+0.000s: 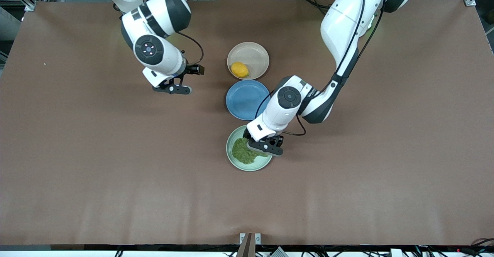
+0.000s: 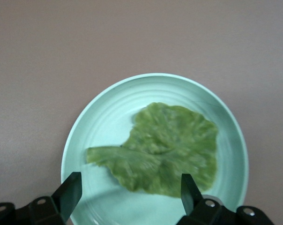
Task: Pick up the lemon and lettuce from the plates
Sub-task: 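Lower the left gripper onto the lettuce while the right gripper reaches the lemon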
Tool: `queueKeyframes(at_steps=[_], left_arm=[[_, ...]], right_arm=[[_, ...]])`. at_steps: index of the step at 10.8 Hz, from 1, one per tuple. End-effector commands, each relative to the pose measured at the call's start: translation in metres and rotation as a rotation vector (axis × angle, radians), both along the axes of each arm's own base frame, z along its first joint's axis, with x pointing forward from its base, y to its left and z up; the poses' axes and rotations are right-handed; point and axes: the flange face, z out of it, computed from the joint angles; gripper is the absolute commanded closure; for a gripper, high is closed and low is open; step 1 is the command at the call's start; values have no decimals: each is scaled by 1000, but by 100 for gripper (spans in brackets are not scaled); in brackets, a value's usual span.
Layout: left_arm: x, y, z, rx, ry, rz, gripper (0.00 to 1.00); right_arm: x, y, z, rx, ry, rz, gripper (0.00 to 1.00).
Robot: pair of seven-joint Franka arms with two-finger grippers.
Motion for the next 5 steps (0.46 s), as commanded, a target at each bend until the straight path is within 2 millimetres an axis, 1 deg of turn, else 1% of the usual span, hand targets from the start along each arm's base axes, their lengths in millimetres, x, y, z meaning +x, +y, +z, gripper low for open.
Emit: queueKeyframes(at_steps=[1,2,3,4,5], left_arm=[[4,-3,-15,-5,-17,50,14],[3,-4,-15,-6,-15,53,14],[0,-6,-18,-3,-12,47,14],[0,-5,-27,3,-8,49,14],[-1,-7,-31,2,-11,53,14]], right_arm=[[-11,13,-3,14,-13,7,0],[-16,24,-7,8,-15,4,0],[-16,25,-10,-11,-14,-39,0],[-20,34,-16,-15,-18,-45,0],[-28,48,-25,-24,-14,-62,0]])
